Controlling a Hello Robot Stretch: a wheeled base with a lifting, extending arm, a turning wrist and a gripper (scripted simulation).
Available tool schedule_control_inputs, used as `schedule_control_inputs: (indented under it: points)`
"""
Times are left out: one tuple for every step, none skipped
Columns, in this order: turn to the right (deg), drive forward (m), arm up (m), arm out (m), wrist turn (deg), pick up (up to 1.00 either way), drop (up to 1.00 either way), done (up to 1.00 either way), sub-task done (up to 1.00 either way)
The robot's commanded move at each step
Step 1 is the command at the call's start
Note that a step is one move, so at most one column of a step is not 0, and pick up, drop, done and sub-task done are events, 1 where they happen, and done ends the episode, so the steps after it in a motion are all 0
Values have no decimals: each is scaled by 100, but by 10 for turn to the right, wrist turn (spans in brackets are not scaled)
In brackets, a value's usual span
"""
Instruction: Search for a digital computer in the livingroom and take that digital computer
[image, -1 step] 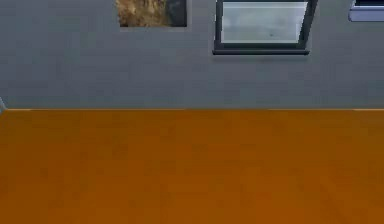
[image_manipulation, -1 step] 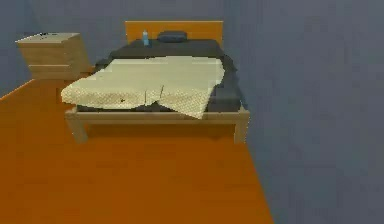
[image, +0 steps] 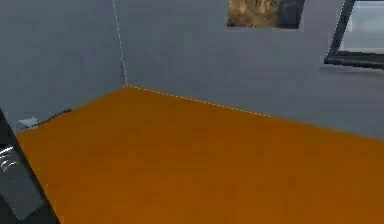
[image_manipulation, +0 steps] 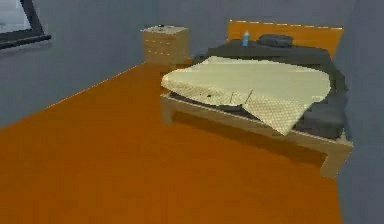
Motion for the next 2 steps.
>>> schedule_control_inputs:
  points:
    - [0, 95, 0, 0, 0, 0, 0, 0, 0]
    - [-450, 0, 0, 0, 0, 0, 0, 0, 0]
